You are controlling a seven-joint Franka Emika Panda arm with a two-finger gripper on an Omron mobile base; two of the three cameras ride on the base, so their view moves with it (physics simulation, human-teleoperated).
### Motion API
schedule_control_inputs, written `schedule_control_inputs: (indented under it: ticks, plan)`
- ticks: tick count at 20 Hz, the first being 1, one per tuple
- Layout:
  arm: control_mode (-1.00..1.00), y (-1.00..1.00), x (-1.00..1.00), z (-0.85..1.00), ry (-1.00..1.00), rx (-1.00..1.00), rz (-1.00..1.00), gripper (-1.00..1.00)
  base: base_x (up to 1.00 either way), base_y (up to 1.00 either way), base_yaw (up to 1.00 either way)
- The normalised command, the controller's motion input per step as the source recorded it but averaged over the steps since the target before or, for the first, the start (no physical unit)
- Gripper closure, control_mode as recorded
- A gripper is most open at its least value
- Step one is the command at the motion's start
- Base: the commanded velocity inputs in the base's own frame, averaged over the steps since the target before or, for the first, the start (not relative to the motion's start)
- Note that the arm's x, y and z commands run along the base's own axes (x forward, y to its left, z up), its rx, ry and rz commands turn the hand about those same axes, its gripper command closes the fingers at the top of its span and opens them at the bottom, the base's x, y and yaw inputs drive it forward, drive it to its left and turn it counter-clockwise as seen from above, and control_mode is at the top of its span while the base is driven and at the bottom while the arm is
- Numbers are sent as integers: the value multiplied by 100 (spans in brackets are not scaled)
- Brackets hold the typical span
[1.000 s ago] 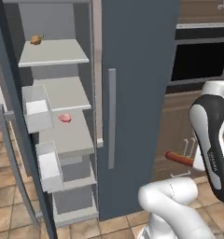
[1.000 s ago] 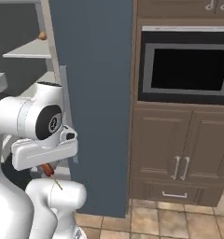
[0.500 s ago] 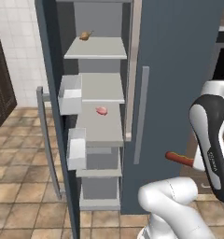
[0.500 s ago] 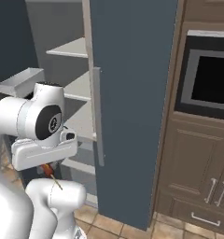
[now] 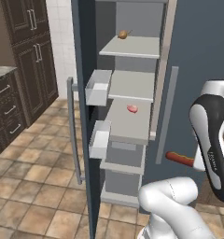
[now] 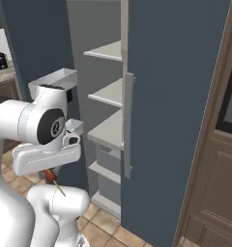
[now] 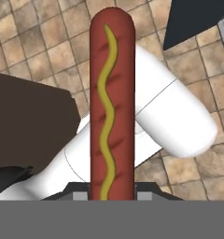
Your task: Store the hot dog in the freezer for long-term storage. Close the freezer door after placing the cooked food.
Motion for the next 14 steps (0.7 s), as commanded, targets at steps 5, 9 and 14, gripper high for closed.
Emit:
schedule_control_inputs:
  ticks: [5,9,14]
  plan:
    - [100,0,0,0,0,0,0,100,26,0,26]
    - [100,0,0,0,0,0,0,100,3,4,1]
    - [100,0,0,0,0,0,0,100,3,16,0]
